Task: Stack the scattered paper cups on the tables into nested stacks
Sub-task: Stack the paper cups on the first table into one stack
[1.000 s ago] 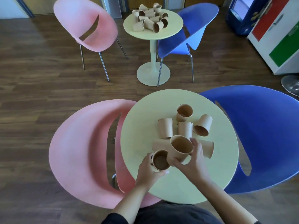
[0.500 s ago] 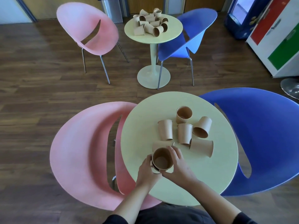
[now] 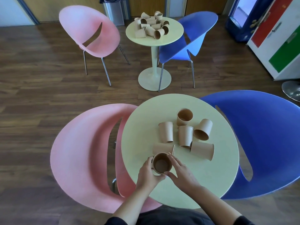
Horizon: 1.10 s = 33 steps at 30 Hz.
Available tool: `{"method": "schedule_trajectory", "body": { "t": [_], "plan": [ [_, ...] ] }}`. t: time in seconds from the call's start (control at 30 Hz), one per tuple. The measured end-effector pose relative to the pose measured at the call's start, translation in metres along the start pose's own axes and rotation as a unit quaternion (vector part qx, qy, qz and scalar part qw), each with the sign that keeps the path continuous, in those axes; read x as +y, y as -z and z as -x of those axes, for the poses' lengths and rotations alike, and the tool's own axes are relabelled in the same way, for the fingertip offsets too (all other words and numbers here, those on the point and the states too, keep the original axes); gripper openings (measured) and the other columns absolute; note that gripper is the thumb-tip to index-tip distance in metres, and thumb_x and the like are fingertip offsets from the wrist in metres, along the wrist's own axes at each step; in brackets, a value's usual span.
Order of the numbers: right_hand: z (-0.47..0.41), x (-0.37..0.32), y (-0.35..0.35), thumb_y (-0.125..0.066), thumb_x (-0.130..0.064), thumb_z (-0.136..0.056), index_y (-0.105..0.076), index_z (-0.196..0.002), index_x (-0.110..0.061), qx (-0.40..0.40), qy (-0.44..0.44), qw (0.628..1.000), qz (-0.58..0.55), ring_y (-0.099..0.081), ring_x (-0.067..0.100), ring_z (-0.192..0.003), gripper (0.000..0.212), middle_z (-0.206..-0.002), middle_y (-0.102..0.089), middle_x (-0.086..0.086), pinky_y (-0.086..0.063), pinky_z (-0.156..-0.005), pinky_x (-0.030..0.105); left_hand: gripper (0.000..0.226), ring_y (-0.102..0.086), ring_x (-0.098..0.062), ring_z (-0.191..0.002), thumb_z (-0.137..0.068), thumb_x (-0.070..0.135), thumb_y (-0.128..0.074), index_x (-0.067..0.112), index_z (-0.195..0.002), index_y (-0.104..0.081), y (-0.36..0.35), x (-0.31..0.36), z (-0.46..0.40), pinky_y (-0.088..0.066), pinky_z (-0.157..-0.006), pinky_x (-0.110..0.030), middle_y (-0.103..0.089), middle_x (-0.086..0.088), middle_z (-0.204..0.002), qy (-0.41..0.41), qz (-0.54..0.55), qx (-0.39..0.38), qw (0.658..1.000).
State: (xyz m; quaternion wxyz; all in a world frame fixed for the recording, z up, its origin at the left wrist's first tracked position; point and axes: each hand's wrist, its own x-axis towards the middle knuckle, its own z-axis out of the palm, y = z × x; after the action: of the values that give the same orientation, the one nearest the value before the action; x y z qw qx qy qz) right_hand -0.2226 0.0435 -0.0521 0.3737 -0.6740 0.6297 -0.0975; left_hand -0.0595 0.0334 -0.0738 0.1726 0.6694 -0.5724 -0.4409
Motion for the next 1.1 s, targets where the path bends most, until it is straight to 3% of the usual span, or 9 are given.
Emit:
{"method": "schedule_trajectory", "body": {
  "t": [0.2, 0.33, 0.43, 0.53, 0.63, 0.77, 0.87, 0.93, 1.1],
  "plan": [
    [0.002, 0.009, 0.008, -0.046, -0.052, -0.093, -0.016, -0.148, -0.038, 0.018, 0.013, 1.0, 0.007, -0.031, 0.014, -0.138, 0.064, -0.156, -0.011, -0.019, -0.029, -0.111, 0.031, 0.085, -0.059, -0.013, -0.111, -0.059, 0.048, -0.083, 0.026, -0.131, -0.044, -0.004, 0.0, 0.003, -0.051, -0.094, -0.03, -0.059, 0.01, -0.122, 0.003, 0.007, -0.007, 1.0],
    [0.0, 0.029, 0.032, -0.046, -0.049, -0.089, -0.038, -0.142, -0.022, 0.194, -0.021, 0.981, -0.014, -0.039, 0.02, -0.134, 0.06, -0.148, -0.039, -0.002, -0.036, -0.107, 0.038, 0.101, -0.046, -0.005, -0.12, -0.059, 0.047, -0.087, 0.021, -0.141, -0.033, -0.004, 0.004, 0.005, -0.042, -0.096, -0.021, -0.043, 0.014, -0.132, -0.005, 0.012, 0.005, 1.0],
    [-0.003, 0.052, 0.045, -0.051, -0.042, -0.091, -0.033, -0.143, -0.017, 0.275, -0.122, 0.953, -0.039, -0.041, 0.03, -0.13, 0.06, -0.147, -0.038, 0.008, -0.041, -0.102, 0.048, 0.101, -0.035, 0.003, -0.114, -0.063, 0.04, -0.088, 0.019, -0.143, -0.03, -0.002, 0.009, 0.006, -0.031, -0.091, -0.015, -0.032, 0.017, -0.127, -0.01, 0.022, 0.014, 1.0],
    [-0.005, 0.075, 0.051, -0.048, -0.042, -0.093, -0.023, -0.146, -0.016, 0.276, -0.203, 0.939, -0.04, -0.034, 0.034, -0.134, 0.064, -0.151, -0.028, 0.011, -0.035, -0.106, 0.052, 0.09, -0.045, 0.001, -0.119, -0.063, 0.047, -0.086, 0.026, -0.136, -0.039, -0.002, 0.012, 0.007, -0.035, -0.091, -0.014, -0.044, 0.018, -0.129, -0.024, 0.018, 0.014, 0.999],
    [-0.008, 0.09, 0.054, -0.045, -0.05, -0.092, -0.018, -0.147, -0.013, 0.259, -0.281, 0.921, -0.082, -0.03, 0.036, -0.136, 0.071, -0.153, -0.024, 0.015, -0.032, -0.108, 0.054, 0.074, -0.054, -0.002, -0.112, -0.06, 0.056, -0.082, 0.034, -0.122, -0.048, -0.004, 0.01, 0.006, -0.045, -0.093, -0.02, -0.057, 0.019, -0.118, -0.018, 0.009, 0.012, 1.0],
    [-0.013, 0.104, 0.055, -0.039, -0.051, -0.095, -0.027, -0.144, -0.004, 0.219, -0.353, 0.891, -0.182, -0.037, 0.04, -0.129, 0.07, -0.145, -0.033, 0.023, -0.033, -0.105, 0.051, 0.073, -0.055, -0.001, -0.109, -0.058, 0.058, -0.081, 0.034, -0.119, -0.05, -0.004, 0.011, 0.004, -0.046, -0.094, -0.024, -0.059, 0.02, -0.114, -0.026, 0.012, 0.013, 1.0],
    [-0.016, 0.108, 0.055, -0.036, -0.048, -0.097, -0.046, -0.128, -0.001, 0.193, -0.361, 0.884, -0.225, -0.052, 0.038, -0.107, 0.057, -0.118, -0.056, 0.022, -0.042, -0.091, 0.045, 0.076, -0.055, -0.001, -0.11, -0.058, 0.061, -0.08, 0.033, -0.121, -0.049, -0.004, 0.011, 0.004, -0.046, -0.096, -0.024, -0.059, 0.019, -0.116, -0.027, 0.007, 0.014, 1.0],
    [-0.016, 0.106, 0.055, -0.036, -0.041, -0.099, -0.051, -0.119, -0.001, 0.189, -0.352, 0.885, -0.239, -0.054, 0.035, -0.097, 0.047, -0.103, -0.059, 0.017, -0.04, -0.083, 0.041, 0.073, -0.055, -0.001, -0.109, -0.058, 0.059, -0.081, 0.033, -0.119, -0.05, -0.003, 0.011, 0.004, -0.045, -0.094, -0.021, -0.059, 0.019, -0.115, -0.028, 0.008, 0.014, 0.999],
    [-0.014, 0.104, 0.053, -0.032, -0.029, -0.101, -0.052, -0.124, -0.004, 0.194, -0.347, 0.883, -0.25, -0.052, 0.035, -0.104, 0.039, -0.112, -0.059, 0.017, -0.038, -0.087, 0.041, 0.074, -0.051, -0.001, -0.111, -0.063, 0.054, -0.083, 0.032, -0.123, -0.046, -0.002, 0.012, 0.006, -0.037, -0.09, -0.013, -0.055, 0.019, -0.117, -0.026, 0.006, 0.005, 1.0]
  ]
}}
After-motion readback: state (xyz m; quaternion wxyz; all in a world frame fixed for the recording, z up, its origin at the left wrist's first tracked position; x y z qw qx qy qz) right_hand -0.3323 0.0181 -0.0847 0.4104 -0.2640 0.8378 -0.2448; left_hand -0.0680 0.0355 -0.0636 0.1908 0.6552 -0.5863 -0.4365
